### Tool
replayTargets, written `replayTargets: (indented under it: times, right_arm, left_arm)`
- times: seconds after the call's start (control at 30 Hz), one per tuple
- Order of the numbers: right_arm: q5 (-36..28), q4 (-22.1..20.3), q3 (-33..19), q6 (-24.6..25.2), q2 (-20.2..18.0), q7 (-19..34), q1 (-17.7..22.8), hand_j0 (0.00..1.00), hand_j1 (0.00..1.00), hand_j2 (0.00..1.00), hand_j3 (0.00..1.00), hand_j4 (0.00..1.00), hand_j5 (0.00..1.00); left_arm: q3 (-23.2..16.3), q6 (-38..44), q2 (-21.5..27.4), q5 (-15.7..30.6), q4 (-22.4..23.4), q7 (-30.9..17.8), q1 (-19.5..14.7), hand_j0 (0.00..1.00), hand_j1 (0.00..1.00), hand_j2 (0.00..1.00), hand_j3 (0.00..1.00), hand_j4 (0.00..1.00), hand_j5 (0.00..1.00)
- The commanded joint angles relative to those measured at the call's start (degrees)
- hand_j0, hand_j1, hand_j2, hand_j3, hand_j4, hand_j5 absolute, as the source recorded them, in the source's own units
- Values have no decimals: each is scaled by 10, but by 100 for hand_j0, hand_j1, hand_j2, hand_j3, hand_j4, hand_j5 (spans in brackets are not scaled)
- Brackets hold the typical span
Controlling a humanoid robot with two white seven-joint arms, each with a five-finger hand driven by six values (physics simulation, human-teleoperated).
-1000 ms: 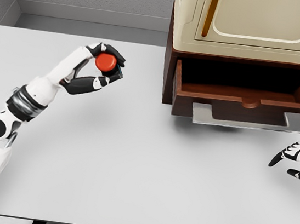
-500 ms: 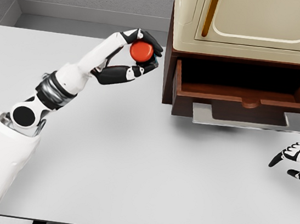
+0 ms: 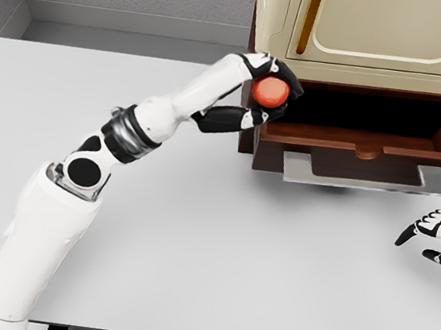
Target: Put the switch into the drawer with left arm, and close the drawer with right arm
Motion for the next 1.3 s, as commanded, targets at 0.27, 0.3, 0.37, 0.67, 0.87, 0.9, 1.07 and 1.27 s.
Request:
replayTargets:
  times: [0.27,0.3,0.37,0.67,0.87,0.9,1.07,1.27]
  right_arm:
    - [-4,0,0,1,-1,0,0,59,59,59,59,59,59]
    - [-4,0,0,1,-1,0,0,59,59,59,59,59,59]
    - [-4,0,0,1,-1,0,-1,59,59,59,59,59,59]
    - [-4,-2,-1,1,-3,1,0,59,59,59,59,59,59]
    - [-7,-3,-12,1,-3,14,0,60,60,60,60,60,60]
    - [-10,-3,-13,1,-3,14,0,59,59,59,59,59,59]
    - [-20,-2,-13,1,-3,14,3,59,59,59,59,59,59]
    - [-22,-1,-12,1,-4,14,3,59,59,59,59,59,59]
  left_arm:
    - [-11,1,-28,-128,-14,2,-31,41,41,41,41,41,41]
    - [-11,1,-32,-131,-13,1,-34,41,41,41,41,41,41]
    - [-11,2,-44,-160,-11,1,-39,41,41,41,41,41,41]
    - [-32,3,-57,-193,14,1,-70,41,41,41,41,41,41]
    - [-36,2,-57,-237,42,2,-93,41,41,41,41,41,41]
    - [-36,2,-57,-238,47,2,-98,41,41,41,41,41,41]
    - [-37,2,-57,-259,60,3,-117,41,41,41,41,41,41]
    - [-40,2,-57,-263,82,4,-133,41,41,41,41,41,41]
